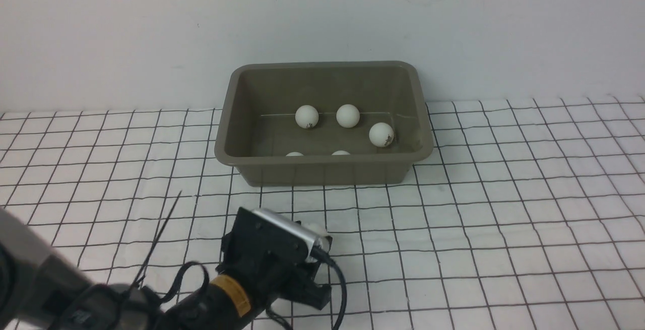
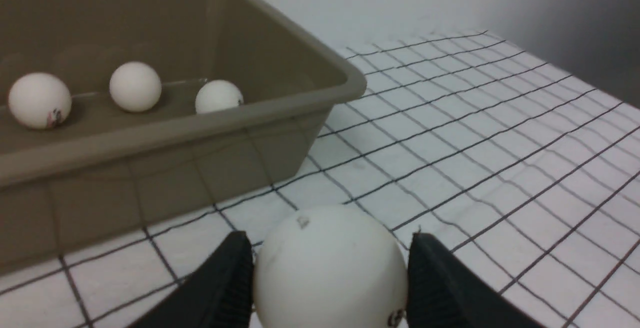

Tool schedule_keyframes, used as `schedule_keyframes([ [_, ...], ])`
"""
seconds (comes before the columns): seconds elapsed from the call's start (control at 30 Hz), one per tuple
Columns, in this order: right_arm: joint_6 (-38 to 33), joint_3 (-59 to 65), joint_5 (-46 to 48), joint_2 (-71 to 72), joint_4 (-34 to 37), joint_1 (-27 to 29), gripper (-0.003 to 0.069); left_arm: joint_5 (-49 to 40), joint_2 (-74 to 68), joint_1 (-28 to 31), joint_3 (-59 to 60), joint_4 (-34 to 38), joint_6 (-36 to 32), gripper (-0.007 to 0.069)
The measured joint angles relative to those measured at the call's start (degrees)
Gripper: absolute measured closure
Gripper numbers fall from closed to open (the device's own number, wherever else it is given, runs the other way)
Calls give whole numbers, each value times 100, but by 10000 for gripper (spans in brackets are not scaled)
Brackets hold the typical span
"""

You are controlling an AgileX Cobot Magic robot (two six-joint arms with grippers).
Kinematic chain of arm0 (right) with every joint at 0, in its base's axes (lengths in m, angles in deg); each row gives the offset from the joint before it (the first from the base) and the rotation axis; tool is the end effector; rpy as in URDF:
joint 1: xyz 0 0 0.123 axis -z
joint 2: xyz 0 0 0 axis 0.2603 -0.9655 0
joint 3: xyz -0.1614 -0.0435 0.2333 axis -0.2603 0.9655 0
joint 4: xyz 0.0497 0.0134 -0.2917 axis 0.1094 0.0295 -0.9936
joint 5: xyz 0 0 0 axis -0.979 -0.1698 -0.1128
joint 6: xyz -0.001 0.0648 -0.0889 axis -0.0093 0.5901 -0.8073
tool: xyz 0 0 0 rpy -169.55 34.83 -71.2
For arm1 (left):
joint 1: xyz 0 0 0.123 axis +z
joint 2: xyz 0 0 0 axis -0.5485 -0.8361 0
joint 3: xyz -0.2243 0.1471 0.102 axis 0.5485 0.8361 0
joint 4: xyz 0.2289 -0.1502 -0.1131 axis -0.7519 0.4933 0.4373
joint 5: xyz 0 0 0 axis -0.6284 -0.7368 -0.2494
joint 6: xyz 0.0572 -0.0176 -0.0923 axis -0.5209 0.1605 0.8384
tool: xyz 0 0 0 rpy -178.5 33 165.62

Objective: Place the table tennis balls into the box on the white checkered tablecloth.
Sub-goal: 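Drop the ball into the bin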

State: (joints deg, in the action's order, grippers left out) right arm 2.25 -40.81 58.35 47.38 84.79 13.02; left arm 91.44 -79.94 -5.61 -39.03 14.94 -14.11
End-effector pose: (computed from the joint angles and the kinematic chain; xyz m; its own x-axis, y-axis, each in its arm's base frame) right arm 0.1125 0.0041 0.1650 -0.3175 -0.0348 -0.9476 -0.0435 0.9988 -0.0221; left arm 0.2285 -0.1868 0.1237 -0.2755 -0.1062 -0.9554 0.5901 0.7659 -0.2553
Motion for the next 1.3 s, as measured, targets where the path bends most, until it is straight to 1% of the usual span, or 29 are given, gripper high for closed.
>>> schedule_keyframes([
  [0.13,0,0,0,0,0,0,177,-909,158,117,-702,-185,120,275],
  [0.37,0,0,0,0,0,0,177,-2950,165,524,-2319,-1175,724,275],
  [0.43,20,0,0,0,0,0,177,-3585,165,714,-2727,-1335,818,275],
  [0.53,20,0,0,0,0,0,177,-4698,126,1167,-3451,-1563,868,275],
  [0.6,25,0,0,0,0,0,177,-5125,31,1395,-3805,-1758,867,275],
  [0.67,25,0,0,0,0,0,177,-5422,-152,1609,-4157,-2009,871,275],
  [0.77,25,0,0,0,0,0,177,-5556,-542,1787,-4585,-2451,871,275],
  [0.83,25,0,0,0,0,0,177,-5588,-835,1813,-4796,-2748,871,275],
  [0.97,25,0,0,0,0,0,177,-5832,-1503,1810,-5187,-3660,871,275],
  [1.13,25,0,0,0,0,0,177,-5929,-1973,1815,-5312,-4289,871,270],
  [1.17,25,0,0,0,0,0,177,-5938,-2032,1815,-5325,-4370,871,260],
  [1.3,25,0,0,0,0,0,177,-5985,-2086,1815,-5337,-4466,1062,167],
])
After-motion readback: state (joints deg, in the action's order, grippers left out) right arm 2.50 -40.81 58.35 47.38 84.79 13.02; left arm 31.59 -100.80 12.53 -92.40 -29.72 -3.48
